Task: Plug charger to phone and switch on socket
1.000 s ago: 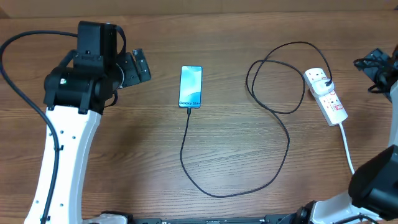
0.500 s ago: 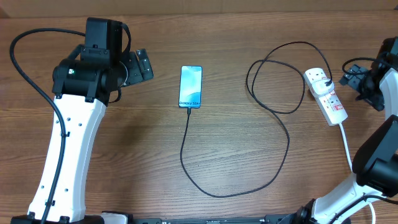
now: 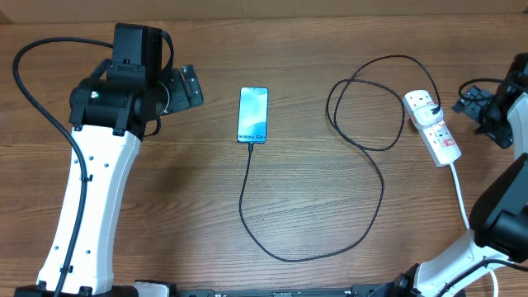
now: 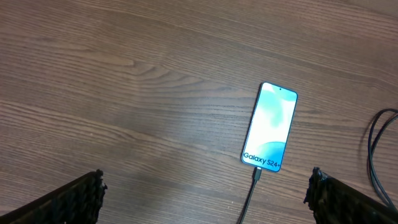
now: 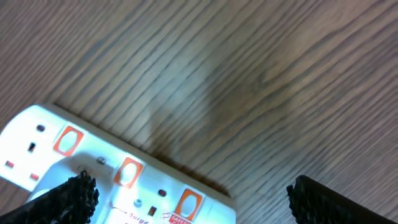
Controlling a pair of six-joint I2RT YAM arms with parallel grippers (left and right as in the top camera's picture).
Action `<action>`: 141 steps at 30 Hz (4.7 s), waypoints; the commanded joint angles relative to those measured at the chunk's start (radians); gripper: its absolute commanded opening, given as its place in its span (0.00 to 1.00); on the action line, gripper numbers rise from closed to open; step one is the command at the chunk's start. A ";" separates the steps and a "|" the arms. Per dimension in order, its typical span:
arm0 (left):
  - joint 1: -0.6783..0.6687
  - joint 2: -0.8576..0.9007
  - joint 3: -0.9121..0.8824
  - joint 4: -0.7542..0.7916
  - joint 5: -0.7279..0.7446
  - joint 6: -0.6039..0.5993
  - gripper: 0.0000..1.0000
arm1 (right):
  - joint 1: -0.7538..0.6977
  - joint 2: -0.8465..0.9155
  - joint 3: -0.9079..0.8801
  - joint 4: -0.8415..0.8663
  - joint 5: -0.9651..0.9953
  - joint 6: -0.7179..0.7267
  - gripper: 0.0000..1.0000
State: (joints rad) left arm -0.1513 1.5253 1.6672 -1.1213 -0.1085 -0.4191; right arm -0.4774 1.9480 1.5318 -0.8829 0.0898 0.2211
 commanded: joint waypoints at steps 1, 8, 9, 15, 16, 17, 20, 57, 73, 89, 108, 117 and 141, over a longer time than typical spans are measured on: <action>-0.005 -0.001 -0.006 0.003 0.005 0.012 1.00 | -0.003 -0.003 -0.036 0.020 0.014 0.018 1.00; -0.005 -0.001 -0.006 0.003 0.005 0.012 1.00 | 0.001 0.011 -0.106 0.085 0.013 0.018 1.00; -0.005 -0.001 -0.006 0.003 0.005 0.012 1.00 | 0.001 0.011 -0.112 0.088 0.014 0.018 1.00; -0.005 -0.001 -0.006 0.003 0.005 0.012 1.00 | 0.001 0.017 -0.119 0.098 0.014 0.018 1.00; -0.005 -0.001 -0.006 0.003 0.005 0.012 0.99 | 0.001 0.020 -0.119 0.101 0.013 0.018 1.00; -0.005 -0.001 -0.006 0.003 0.005 0.012 1.00 | 0.002 0.025 -0.119 0.107 0.013 0.019 1.00; -0.005 -0.001 -0.006 0.003 0.005 0.012 1.00 | 0.002 0.052 -0.119 0.120 0.006 0.018 1.00; -0.005 -0.001 -0.006 0.003 0.005 0.012 1.00 | 0.019 0.089 -0.119 0.057 -0.103 0.014 1.00; -0.005 -0.001 -0.006 0.003 0.005 0.012 1.00 | 0.019 0.083 -0.106 0.026 -0.107 0.026 1.00; -0.005 -0.001 -0.006 0.003 0.005 0.012 0.99 | 0.053 -0.376 -0.072 -0.248 -0.121 0.131 1.00; -0.005 -0.001 -0.006 0.003 0.005 0.012 1.00 | 0.530 -1.017 -0.109 -0.542 -0.112 0.124 1.00; -0.005 -0.001 -0.006 0.003 0.005 0.012 1.00 | 0.531 -1.038 -0.110 -0.643 -0.111 0.124 1.00; -0.005 -0.001 -0.006 0.003 0.005 0.012 1.00 | 0.530 -1.424 -0.612 -0.122 -0.109 0.009 1.00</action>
State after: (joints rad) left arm -0.1513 1.5253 1.6665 -1.1202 -0.1085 -0.4191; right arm 0.0483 0.6113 1.0298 -1.0622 -0.0193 0.2649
